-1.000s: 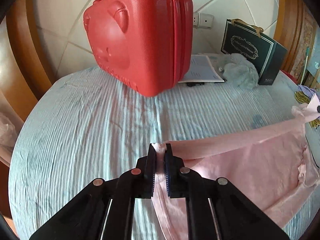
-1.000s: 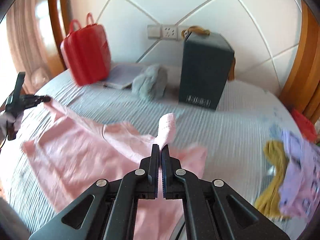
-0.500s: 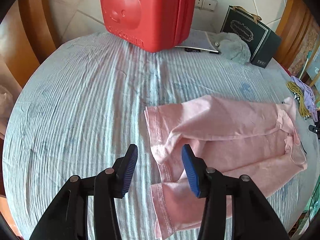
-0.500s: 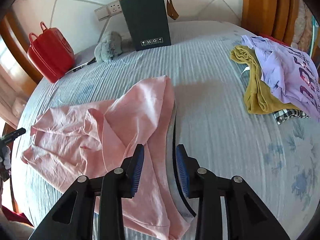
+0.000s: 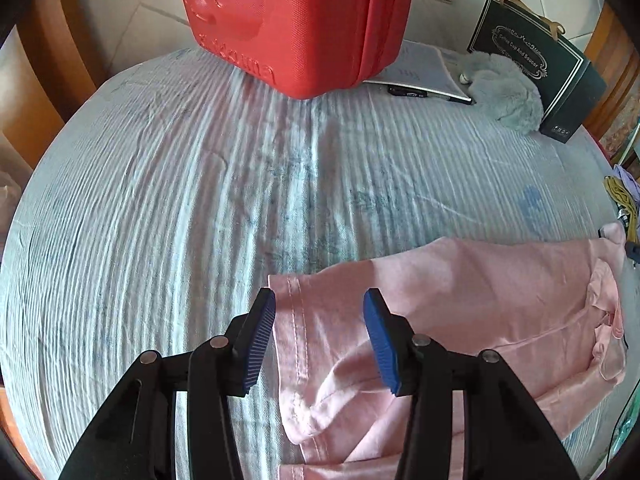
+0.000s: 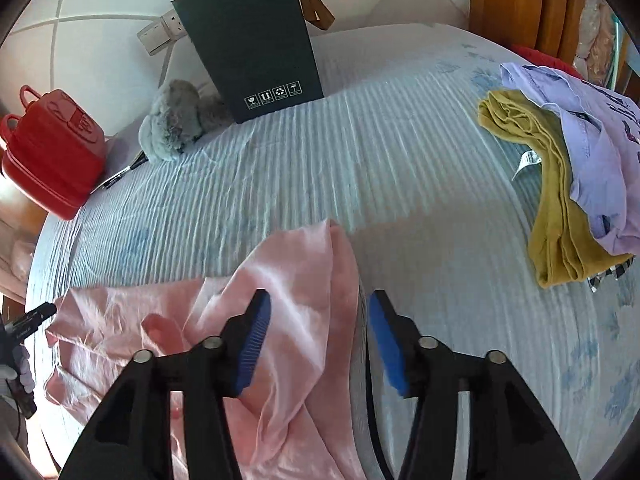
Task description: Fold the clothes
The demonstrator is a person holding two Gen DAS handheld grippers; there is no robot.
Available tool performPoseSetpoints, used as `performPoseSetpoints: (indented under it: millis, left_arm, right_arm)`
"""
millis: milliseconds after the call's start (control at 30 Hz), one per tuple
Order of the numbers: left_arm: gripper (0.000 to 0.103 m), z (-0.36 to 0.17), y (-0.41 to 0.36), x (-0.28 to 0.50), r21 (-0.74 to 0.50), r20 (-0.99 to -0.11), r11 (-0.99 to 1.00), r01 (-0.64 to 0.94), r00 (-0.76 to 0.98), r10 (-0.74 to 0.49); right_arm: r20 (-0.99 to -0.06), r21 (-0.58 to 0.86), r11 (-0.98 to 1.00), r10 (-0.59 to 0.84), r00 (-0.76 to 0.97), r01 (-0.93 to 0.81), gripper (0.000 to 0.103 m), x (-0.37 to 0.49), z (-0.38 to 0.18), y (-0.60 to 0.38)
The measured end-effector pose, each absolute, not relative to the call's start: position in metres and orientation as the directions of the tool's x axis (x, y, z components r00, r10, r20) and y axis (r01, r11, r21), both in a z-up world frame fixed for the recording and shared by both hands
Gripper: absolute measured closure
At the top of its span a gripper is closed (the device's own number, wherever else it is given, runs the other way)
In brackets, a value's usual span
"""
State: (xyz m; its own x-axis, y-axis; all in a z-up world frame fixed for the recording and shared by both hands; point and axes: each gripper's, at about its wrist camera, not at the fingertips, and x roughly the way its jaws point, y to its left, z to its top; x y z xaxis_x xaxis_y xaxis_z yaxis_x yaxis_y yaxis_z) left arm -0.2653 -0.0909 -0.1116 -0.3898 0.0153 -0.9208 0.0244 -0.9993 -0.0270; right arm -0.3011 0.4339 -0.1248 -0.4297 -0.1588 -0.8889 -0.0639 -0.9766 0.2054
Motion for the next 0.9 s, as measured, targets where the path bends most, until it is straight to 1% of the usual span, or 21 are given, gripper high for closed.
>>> performPoseSetpoints:
  millis: [33,67,100,133,167,200,267,333,400,433,500,567,600,667,700,800,867,900]
  left_arm:
    - [0.056,-0.115,-0.091,-0.266,-0.023,-0.924,-0.999,0.026,-0.382,0.012]
    - [0.057,-0.119,-0.090,-0.267,-0.012,-0.926,-1.000,0.023,-0.378,0.002]
    - [0.059,-0.122,-0.089,-0.267,0.006,-0.926,-1.000,0.018,-0.378,-0.012]
    - [0.076,-0.125,-0.088,-0.267,0.023,-0.926,-1.000,0.014,-0.377,-0.027]
    - [0.089,-0.126,-0.086,-0.267,0.041,-0.924,-0.999,0.010,-0.379,-0.042]
    - [0.091,-0.126,-0.085,-0.267,0.059,-0.922,-0.998,0.009,-0.384,-0.058]
    - [0.091,-0.127,-0.082,-0.268,0.083,-0.917,-0.996,0.013,-0.390,-0.082]
    - [0.091,-0.127,-0.082,-0.268,0.088,-0.914,-0.996,0.024,-0.395,-0.091]
    - [0.090,-0.127,-0.082,-0.266,0.090,-0.910,-0.995,0.032,-0.404,-0.095]
    - [0.090,-0.128,-0.082,-0.264,0.084,-0.908,-0.996,0.035,-0.408,-0.091]
    - [0.086,-0.127,-0.085,-0.261,0.065,-0.910,-0.997,0.042,-0.407,-0.077]
    - [0.080,-0.122,-0.087,-0.255,0.049,-0.908,-0.998,0.045,-0.415,-0.063]
    - [0.078,-0.120,-0.087,-0.252,0.044,-0.905,-0.998,0.043,-0.421,-0.058]
    - [0.066,-0.116,-0.086,-0.245,0.029,-0.904,-0.999,0.030,-0.426,-0.039]
    - [0.064,-0.114,-0.085,-0.241,0.024,-0.902,-0.999,0.022,-0.430,-0.031]
    - [0.062,-0.112,-0.077,-0.235,0.028,-0.901,-1.000,-0.006,-0.434,-0.023]
    - [0.062,-0.110,-0.072,-0.230,0.028,-0.900,-0.999,-0.020,-0.435,-0.017]
    - [0.062,-0.109,-0.070,-0.227,0.021,-0.900,-1.000,-0.023,-0.437,-0.009]
  right_arm:
    - [-0.892,0.211,-0.975,-0.164,-0.422,-0.067,0.048,-0.307,-0.128,0.433]
    - [-0.894,0.218,-0.974,-0.173,-0.413,-0.063,0.059,-0.312,-0.131,0.432]
    - [-0.899,0.211,-0.976,-0.176,-0.400,-0.045,0.092,-0.317,-0.134,0.428]
    - [-0.906,0.170,-0.985,-0.147,-0.398,-0.024,0.101,-0.319,-0.133,0.424]
    - [-0.907,0.108,-0.994,-0.095,-0.410,-0.008,0.100,-0.320,-0.131,0.419]
    - [-0.905,0.053,-0.999,-0.043,-0.423,-0.012,0.100,-0.321,-0.129,0.419]
    - [-0.898,-0.018,-0.997,0.049,-0.438,-0.075,0.099,-0.324,-0.128,0.431]
    - [-0.904,-0.022,-0.991,0.076,-0.421,-0.133,0.096,-0.325,-0.133,0.445]
    - [-0.901,-0.001,-0.990,0.063,-0.429,-0.144,0.093,-0.318,-0.132,0.451]
    - [-0.898,0.020,-0.990,0.043,-0.439,-0.139,0.091,-0.313,-0.129,0.451]
    - [-0.887,0.070,-0.991,-0.007,-0.461,-0.118,0.082,-0.300,-0.122,0.447]
    - [-0.879,0.097,-0.992,-0.046,-0.475,-0.083,0.075,-0.285,-0.116,0.440]
    - [-0.877,0.106,-0.992,-0.065,-0.475,-0.061,0.075,-0.280,-0.115,0.435]
    - [-0.876,0.123,-0.992,-0.100,-0.471,-0.019,0.075,-0.272,-0.115,0.424]
    - [-0.875,0.131,-0.991,-0.116,-0.471,0.000,0.075,-0.268,-0.114,0.419]
    - [-0.875,0.134,-0.990,-0.136,-0.465,0.036,0.070,-0.259,-0.114,0.408]
    - [-0.876,0.133,-0.990,-0.144,-0.460,0.056,0.070,-0.254,-0.115,0.401]
    - [-0.877,0.133,-0.989,-0.148,-0.457,0.066,0.065,-0.252,-0.115,0.397]
